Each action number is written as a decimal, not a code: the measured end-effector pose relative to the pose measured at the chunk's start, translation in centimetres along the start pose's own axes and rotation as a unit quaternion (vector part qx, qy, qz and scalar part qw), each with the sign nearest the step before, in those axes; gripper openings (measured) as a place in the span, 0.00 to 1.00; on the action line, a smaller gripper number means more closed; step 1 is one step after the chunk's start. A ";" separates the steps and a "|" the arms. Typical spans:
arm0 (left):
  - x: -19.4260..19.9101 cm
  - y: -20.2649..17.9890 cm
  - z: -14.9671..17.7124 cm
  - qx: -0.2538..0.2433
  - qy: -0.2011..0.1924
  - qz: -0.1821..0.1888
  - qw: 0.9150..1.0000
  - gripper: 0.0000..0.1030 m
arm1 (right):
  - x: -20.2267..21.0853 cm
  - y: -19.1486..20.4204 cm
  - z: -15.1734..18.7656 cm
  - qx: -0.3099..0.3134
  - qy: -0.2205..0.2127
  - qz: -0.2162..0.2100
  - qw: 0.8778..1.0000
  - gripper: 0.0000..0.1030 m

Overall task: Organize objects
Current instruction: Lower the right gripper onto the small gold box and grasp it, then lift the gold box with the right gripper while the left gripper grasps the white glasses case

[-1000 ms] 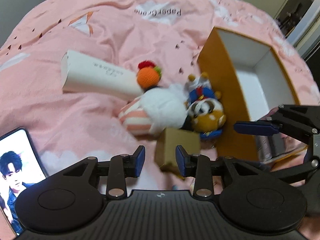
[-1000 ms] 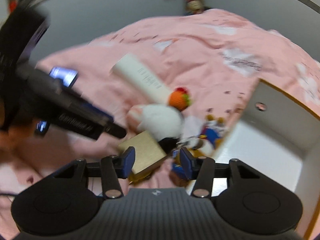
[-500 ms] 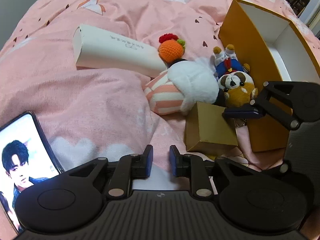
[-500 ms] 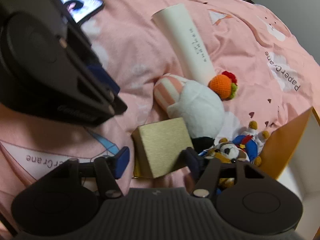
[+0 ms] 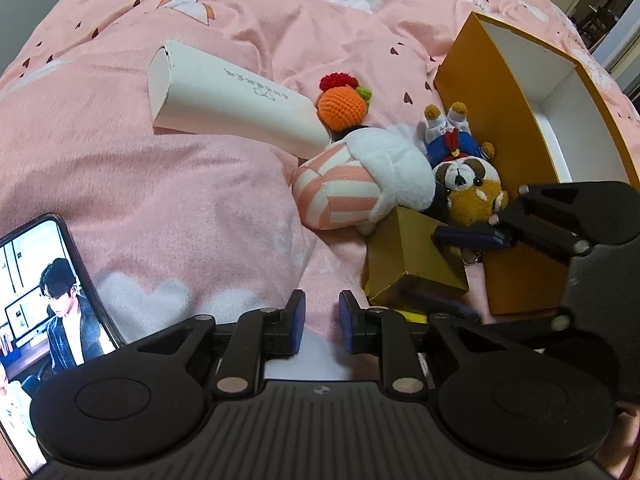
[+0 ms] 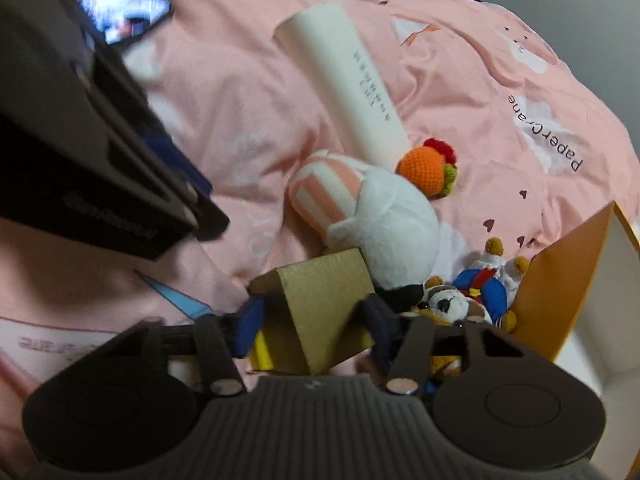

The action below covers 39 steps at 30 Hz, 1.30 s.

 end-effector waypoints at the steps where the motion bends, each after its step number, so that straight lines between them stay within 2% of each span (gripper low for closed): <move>1: 0.0 -0.1 0.0 -0.001 0.000 0.000 1.000 0.25 | 0.3 -0.4 0.1 -0.013 -0.003 -0.010 1.000 0.36; 3: 0.0 -0.2 0.0 -0.004 -0.001 -0.001 1.000 0.25 | 0.8 -1.2 0.2 -0.035 -0.008 -0.024 0.999 0.26; 5: 0.2 -0.2 0.0 -0.005 -0.004 -0.002 1.000 0.25 | 1.1 -1.2 0.4 -0.056 -0.014 -0.036 0.998 0.20; 7: 0.3 -0.4 0.0 -0.008 -0.011 0.003 1.000 0.28 | 1.3 -1.2 0.4 -0.063 -0.017 -0.038 0.997 0.21; 8: 0.4 -0.4 0.0 -0.009 -0.013 0.007 1.000 0.29 | 1.2 -0.9 0.4 -0.059 -0.014 -0.034 0.998 0.26; 9: 0.4 -0.5 -0.1 -0.009 -0.015 0.008 1.000 0.29 | 1.1 -0.5 0.6 -0.049 -0.008 -0.026 0.998 0.35; 10: 0.3 -0.5 -0.1 -0.007 -0.016 0.007 1.000 0.29 | 0.8 0.1 0.7 -0.032 -0.004 -0.012 0.999 0.37; 12: 0.3 -0.5 -0.2 -0.006 -0.016 0.006 1.000 0.29 | 0.2 1.0 0.6 -0.004 -0.001 0.007 1.000 0.48; 13: 0.2 -0.5 -0.2 -0.006 -0.016 0.006 1.000 0.29 | 0.0 1.4 0.6 0.003 0.000 0.012 1.000 0.51; 15: 0.2 -0.5 -0.2 -0.006 -0.016 0.007 1.000 0.29 | -0.7 1.5 0.5 0.002 0.008 0.013 1.000 0.65; 20: 0.1 -0.3 -0.3 -0.005 -0.013 0.008 1.000 0.29 | -2.5 1.3 0.0 -0.008 0.023 0.027 0.999 0.71; 25: 0.2 -0.3 -0.3 -0.003 -0.017 0.011 1.000 0.29 | -2.6 0.4 0.0 -0.040 0.018 0.019 0.999 0.69; 27: 0.4 -0.3 -0.3 -0.004 -0.021 0.013 1.000 0.29 | -1.8 0.1 0.2 -0.050 0.007 0.013 0.999 0.61; 32: 0.9 -0.5 -0.2 -0.016 -0.034 0.011 0.999 0.29 | 0.2 -0.9 0.4 -0.079 -0.013 -0.008 0.997 0.53; 36: 1.8 -1.1 -0.5 -0.047 -0.046 0.000 0.998 0.30 | 2.2 -2.4 0.4 -0.115 -0.032 -0.035 0.992 0.49; 39: 3.1 -2.1 -1.0 -0.103 -0.060 -0.019 0.993 0.35 | 4.0 -4.2 0.3 -0.145 -0.052 -0.067 0.986 0.48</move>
Point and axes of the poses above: each gripper's, at about its wrist camera, not at the fingertips, and x roughly against the way its jaws point, y to its left, z to its underside, the point moved 1 cm from there along -x, roughly the way its jaws point, and after that the axes turned 6 degrees about y, right-handed, at the moved point
